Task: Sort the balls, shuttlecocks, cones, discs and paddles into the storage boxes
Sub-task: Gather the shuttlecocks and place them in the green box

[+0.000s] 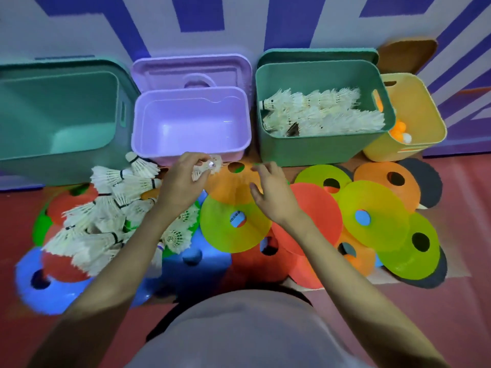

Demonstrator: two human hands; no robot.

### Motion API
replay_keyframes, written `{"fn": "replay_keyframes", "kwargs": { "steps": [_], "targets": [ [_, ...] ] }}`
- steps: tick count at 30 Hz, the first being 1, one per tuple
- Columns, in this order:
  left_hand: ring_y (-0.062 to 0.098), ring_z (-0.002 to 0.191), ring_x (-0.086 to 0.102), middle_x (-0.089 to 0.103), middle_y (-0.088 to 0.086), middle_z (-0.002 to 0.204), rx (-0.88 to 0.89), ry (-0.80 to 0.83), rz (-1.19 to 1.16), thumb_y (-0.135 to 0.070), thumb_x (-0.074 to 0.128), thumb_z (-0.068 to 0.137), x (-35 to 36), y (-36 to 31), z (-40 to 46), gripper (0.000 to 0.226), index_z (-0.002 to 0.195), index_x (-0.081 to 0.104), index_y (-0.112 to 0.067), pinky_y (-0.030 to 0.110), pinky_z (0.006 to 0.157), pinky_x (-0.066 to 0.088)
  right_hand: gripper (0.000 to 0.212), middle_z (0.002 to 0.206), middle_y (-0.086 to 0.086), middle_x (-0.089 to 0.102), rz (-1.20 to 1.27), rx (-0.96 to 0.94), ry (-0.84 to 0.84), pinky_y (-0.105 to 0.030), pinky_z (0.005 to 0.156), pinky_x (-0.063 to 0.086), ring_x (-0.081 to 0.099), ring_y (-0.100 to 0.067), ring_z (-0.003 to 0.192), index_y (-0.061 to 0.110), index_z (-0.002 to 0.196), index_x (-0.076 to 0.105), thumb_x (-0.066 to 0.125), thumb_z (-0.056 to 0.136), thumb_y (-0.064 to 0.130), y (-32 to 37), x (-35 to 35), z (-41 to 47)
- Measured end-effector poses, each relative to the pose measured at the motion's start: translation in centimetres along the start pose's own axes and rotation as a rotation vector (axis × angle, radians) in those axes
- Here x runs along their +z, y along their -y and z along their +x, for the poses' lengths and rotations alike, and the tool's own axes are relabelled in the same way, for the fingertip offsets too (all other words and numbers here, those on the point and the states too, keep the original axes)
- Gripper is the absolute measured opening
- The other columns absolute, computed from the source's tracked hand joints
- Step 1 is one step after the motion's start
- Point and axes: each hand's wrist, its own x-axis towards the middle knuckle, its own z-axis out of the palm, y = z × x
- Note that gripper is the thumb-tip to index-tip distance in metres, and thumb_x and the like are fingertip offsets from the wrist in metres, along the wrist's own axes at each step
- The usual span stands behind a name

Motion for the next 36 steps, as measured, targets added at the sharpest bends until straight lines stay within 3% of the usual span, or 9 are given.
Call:
{"fn": "replay_keyframes", "kwargs": {
  "steps": [3, 9, 13, 16, 21, 23, 32, 36],
  "targets": [
    [0.023, 0.096, 0.060, 0.061, 0.009, 0.108, -0.033, 0.014, 0.032, -0.004, 0.065, 0.086, -2.1, 2.5, -2.8, 0.025, 0.110, 0.065, -0.010, 0.029, 0.080, 0.045, 0.037, 0.116, -0.020, 0.050, 0.020, -0.040, 0.103, -0.041, 0.097, 0.040, 0.050, -0.037, 0.110, -0.001, 0.122, 0.054, 0.059, 0.087, 0.009, 2.2, 2.4, -0.8],
    [0.026, 0.102, 0.060, 0.062, 0.008, 0.110, -0.020, 0.048, 0.118, -0.008, 0.067, 0.087, -5.1, 6.5, -7.1, 0.025, 0.111, 0.065, -0.008, 0.035, 0.088, 0.047, 0.042, 0.121, -0.018, 0.047, -0.015, -0.091, 0.292, -0.042, 0.095, 0.041, 0.049, -0.037, 0.111, 0.002, 0.130, 0.047, 0.057, 0.090, 0.014, 6.6, 7.2, -2.3],
    [0.027, 0.114, 0.053, 0.059, 0.007, 0.121, -0.055, 0.095, 0.234, -0.015, 0.069, 0.085, -6.7, 8.5, -8.4, 0.038, 0.122, 0.060, -0.011, 0.043, 0.098, 0.043, 0.047, 0.122, -0.019, 0.046, -0.034, -0.069, 0.408, -0.044, 0.095, 0.042, 0.048, -0.038, 0.112, 0.003, 0.134, 0.043, 0.055, 0.091, 0.015, 9.0, 10.2, -2.3],
    [0.027, 0.119, 0.048, 0.054, 0.007, 0.127, -0.102, 0.153, 0.259, -0.019, 0.075, 0.081, -7.5, 9.5, -9.0, 0.055, 0.130, 0.054, -0.012, 0.042, 0.102, 0.039, 0.044, 0.117, -0.018, 0.048, -0.046, -0.062, 0.434, -0.043, 0.092, 0.043, 0.050, -0.037, 0.109, 0.003, 0.131, 0.044, 0.056, 0.091, 0.017, 10.5, 11.9, -2.1],
    [0.022, 0.127, 0.038, 0.043, 0.003, 0.135, -0.150, 0.170, 0.401, -0.029, 0.078, 0.076, -7.1, 11.2, -9.4, 0.075, 0.140, 0.040, -0.018, 0.036, 0.105, 0.033, 0.051, 0.114, -0.018, 0.052, 0.007, -0.044, 0.303, -0.039, 0.092, 0.041, 0.049, -0.034, 0.108, 0.004, 0.131, 0.048, 0.060, 0.091, 0.033, 12.9, 13.9, -1.5],
    [0.023, 0.129, 0.035, 0.040, 0.004, 0.137, -0.156, 0.179, 0.442, -0.034, 0.077, 0.076, -6.9, 11.8, -9.3, 0.079, 0.142, 0.036, -0.018, 0.036, 0.106, 0.031, 0.053, 0.114, -0.018, 0.051, 0.011, -0.017, 0.264, -0.038, 0.091, 0.039, 0.048, -0.034, 0.108, 0.004, 0.132, 0.047, 0.063, 0.089, 0.031, 13.8, 14.7, -1.0],
    [0.027, 0.111, 0.046, 0.051, 0.008, 0.118, -0.081, 0.104, 0.538, -0.012, 0.083, 0.066, -6.5, 13.3, -8.5, 0.068, 0.126, 0.051, -0.013, 0.036, 0.087, 0.042, 0.026, 0.103, -0.014, 0.054, -0.089, 0.062, 0.114, -0.039, 0.080, 0.046, 0.053, -0.033, 0.097, 0.003, 0.106, 0.063, 0.064, 0.086, 0.020, 14.9, 16.8, 1.0],
    [0.027, 0.111, 0.045, 0.052, 0.009, 0.116, -0.079, 0.067, 0.497, -0.020, 0.081, 0.072, -6.8, 13.4, -8.3, 0.061, 0.125, 0.052, -0.010, 0.034, 0.091, 0.041, 0.024, 0.097, -0.010, 0.055, 0.037, 0.110, -0.020, -0.035, 0.069, 0.046, 0.055, -0.028, 0.083, 0.007, 0.104, 0.065, 0.059, 0.088, 0.024, 14.6, 15.8, 0.7]
  ]
}}
